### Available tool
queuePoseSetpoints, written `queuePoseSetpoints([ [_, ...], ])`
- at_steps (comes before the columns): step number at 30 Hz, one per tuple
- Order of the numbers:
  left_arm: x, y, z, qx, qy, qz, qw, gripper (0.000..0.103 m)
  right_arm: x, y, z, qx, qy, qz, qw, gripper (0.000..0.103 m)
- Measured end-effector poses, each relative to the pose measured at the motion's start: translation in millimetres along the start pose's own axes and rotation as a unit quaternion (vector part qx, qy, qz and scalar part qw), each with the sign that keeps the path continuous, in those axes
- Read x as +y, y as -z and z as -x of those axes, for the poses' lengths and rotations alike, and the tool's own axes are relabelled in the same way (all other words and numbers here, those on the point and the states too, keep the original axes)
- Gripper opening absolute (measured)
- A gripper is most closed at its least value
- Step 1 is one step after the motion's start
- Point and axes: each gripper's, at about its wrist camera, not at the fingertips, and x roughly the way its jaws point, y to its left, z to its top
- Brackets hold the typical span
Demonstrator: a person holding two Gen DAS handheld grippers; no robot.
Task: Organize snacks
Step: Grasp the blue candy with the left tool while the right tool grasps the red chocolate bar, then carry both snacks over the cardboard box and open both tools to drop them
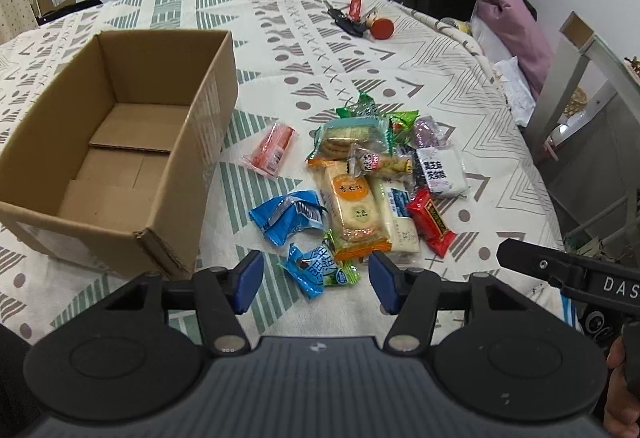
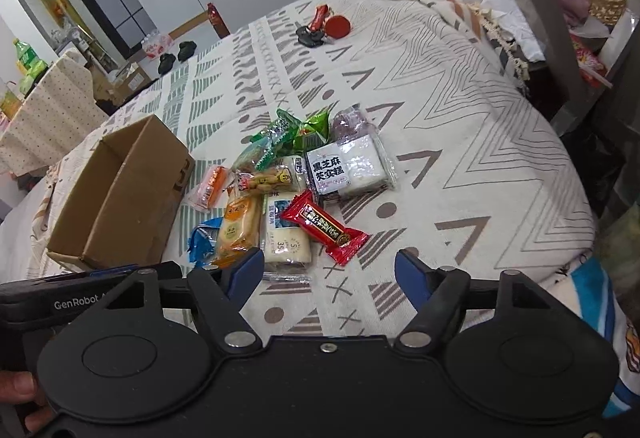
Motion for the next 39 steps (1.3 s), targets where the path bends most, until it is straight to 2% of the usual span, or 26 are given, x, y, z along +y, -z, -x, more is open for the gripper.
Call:
queuePoseSetpoints([
  [16,3.7,-1.8,-73.2,0.075,0.000,0.001,0.9972,0.052,-7.6,-15.5,-58.4,0.054,-0.002,0.002,0.999,0.066],
  [19,2.9,-2.2,-77.1,0.076,-0.002,-0.001,0.9971,0.038,-11.3,-18.0,-70.3,0.064,-0.002,-0.002,0.998,0.066],
  [21,4.2,-3.9,-77.7,0.075,0.007,0.004,0.9971,0.033,-11.4,-19.0,-73.1,0.063,0.002,0.001,0.998,0.066],
  [30,11.9,-4.3,-66.9,0.066,0.005,0.022,0.9975,0.031,5.9,-23.0,-91.5,0.071,-0.011,0.051,0.996,0.065],
  [33,12.4,-5.2,-59.8,0.064,0.004,0.021,0.9978,0.031,10.3,-26.1,-92.9,0.060,-0.012,0.067,0.996,0.057],
  [35,12.9,-5.8,-53.8,0.057,0.004,0.025,0.9981,0.031,11.2,-26.8,-93.3,0.061,-0.018,0.070,0.996,0.039],
  [36,12.8,-6.0,-50.7,0.054,0.004,0.026,0.9982,0.031,10.9,-26.1,-92.4,0.065,-0.019,0.066,0.996,0.024],
  [39,11.6,-5.7,-41.0,0.043,0.004,0.028,0.9987,0.031,8.5,-22.9,-82.7,0.062,-0.017,0.058,0.996,0.021],
])
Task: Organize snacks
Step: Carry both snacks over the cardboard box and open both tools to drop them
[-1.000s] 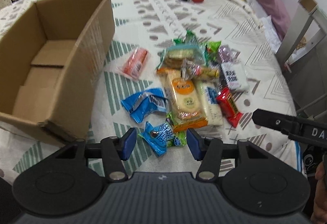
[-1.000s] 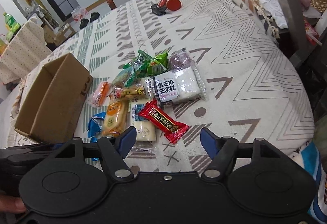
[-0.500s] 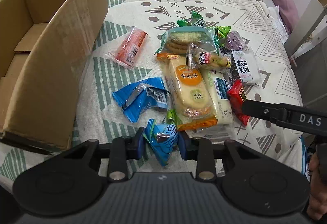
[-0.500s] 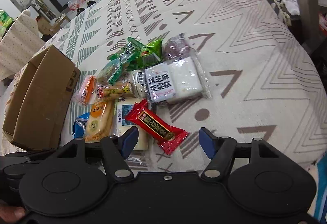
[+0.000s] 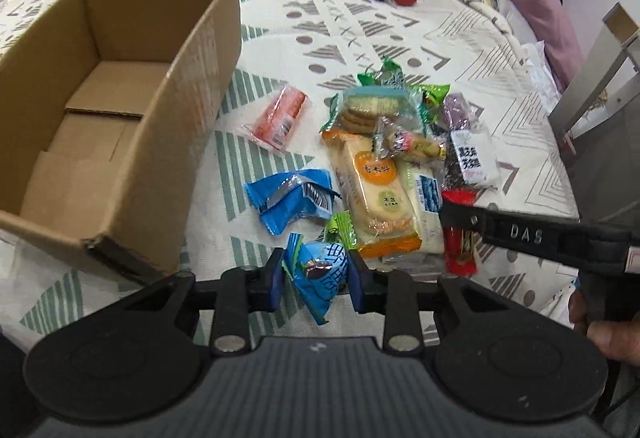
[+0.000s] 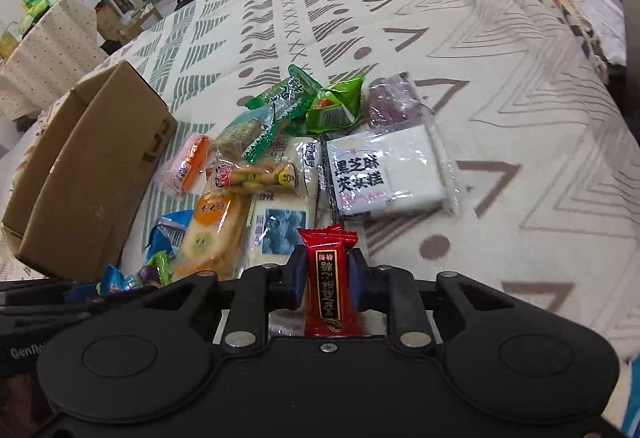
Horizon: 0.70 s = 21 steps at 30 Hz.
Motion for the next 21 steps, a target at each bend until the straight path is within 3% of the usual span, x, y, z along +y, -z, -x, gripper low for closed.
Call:
queuePoseSetpoints([
  [21,8.0,9.3,82.6,-0.069,0.005,-0.005,0.9976,0.031,54.4,25.0,81.9,-0.092,-0.017,-0.008,0.996,0.020],
])
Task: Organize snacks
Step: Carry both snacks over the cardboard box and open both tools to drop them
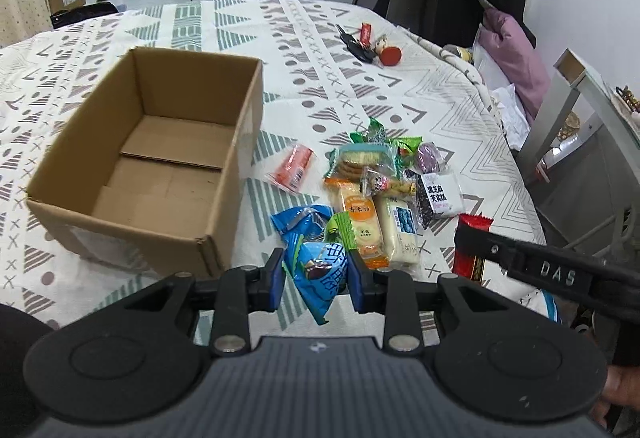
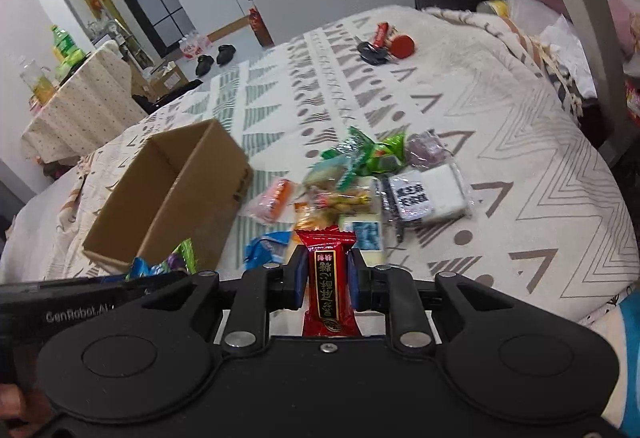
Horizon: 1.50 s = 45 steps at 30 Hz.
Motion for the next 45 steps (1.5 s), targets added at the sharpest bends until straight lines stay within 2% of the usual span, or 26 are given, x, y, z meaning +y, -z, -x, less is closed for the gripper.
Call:
queuePoseSetpoints([
  [19,47.7,-11.3,42.3,-0.034,-0.018,0.014,0.9992,0.031,69.7,-4.2,11.8,-0.037,-0.036,0.024,0.998,0.021],
  [31,91.4,-30.8,44.0,-0.044,-0.026,0.042,0.9978,0.031,114.5,-20.1,-4.3,-0.027,-0.062,0.053,0.996,0.021],
  [34,103.6,-36.8,42.6,-0.046,-0.030,0.049,0.9973,0.031,123.2,-25.6,-11.3,-0.020,-0.082,0.044,0.995,0.021],
  [45,137.2,-54.1,28.3,-0.055,-0.038,0.079,0.9947,0.032,153.7,-36.8,-43.3,-0.005,-0.094,0.054,0.994,0.021],
])
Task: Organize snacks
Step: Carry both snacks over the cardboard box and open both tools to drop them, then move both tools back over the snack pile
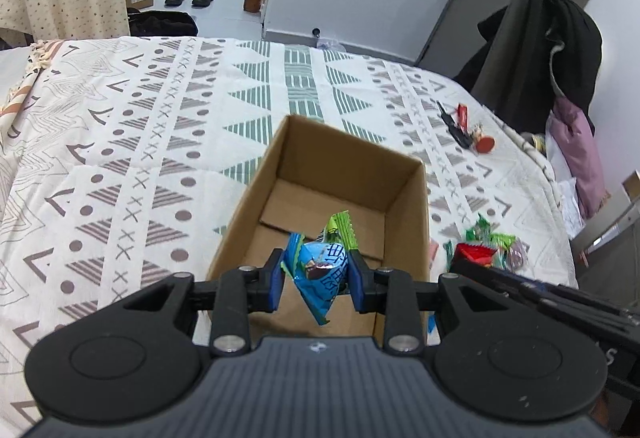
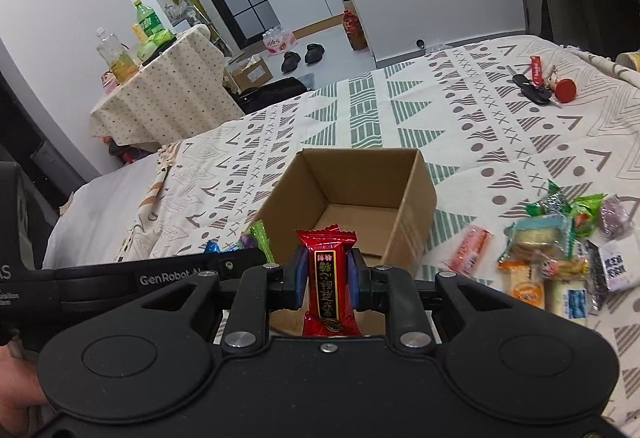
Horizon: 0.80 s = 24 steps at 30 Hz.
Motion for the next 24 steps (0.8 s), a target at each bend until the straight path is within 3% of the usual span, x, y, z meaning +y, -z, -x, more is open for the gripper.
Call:
queuePoseSetpoints([
  [5,4.1,-7.5,-2.5,-0.002,-0.019,0.000,0.9998,0.035,-1.1,-4.1,-7.0,-0.001,-0.017,-0.018,1.000,0.026],
  [9,9.6,-7.1,-3.0,0.006,-0.022,0.010,0.9997,0.044,-8.6,-1.2,-6.6,0.002,-0.013,-0.036,0.999,0.032],
  [14,5.8,-1.6,-4.3,0.019,-0.025,0.007,0.9995,0.052,-19.7,4.1,6.1,-0.003,-0.003,-0.046,0.999,0.049],
  [19,-6.8,4.7,-1.1,0.022,-0.029,0.002,0.9993,0.077,-36.3,9.8,26.6,-0.020,0.019,-0.054,0.998,0.076],
  [24,-23.7,12.6,1.3,0.034,-0.022,-0.004,0.9992,0.079,-50.2,16.8,45.6,-0.029,0.052,-0.050,0.997,0.091],
])
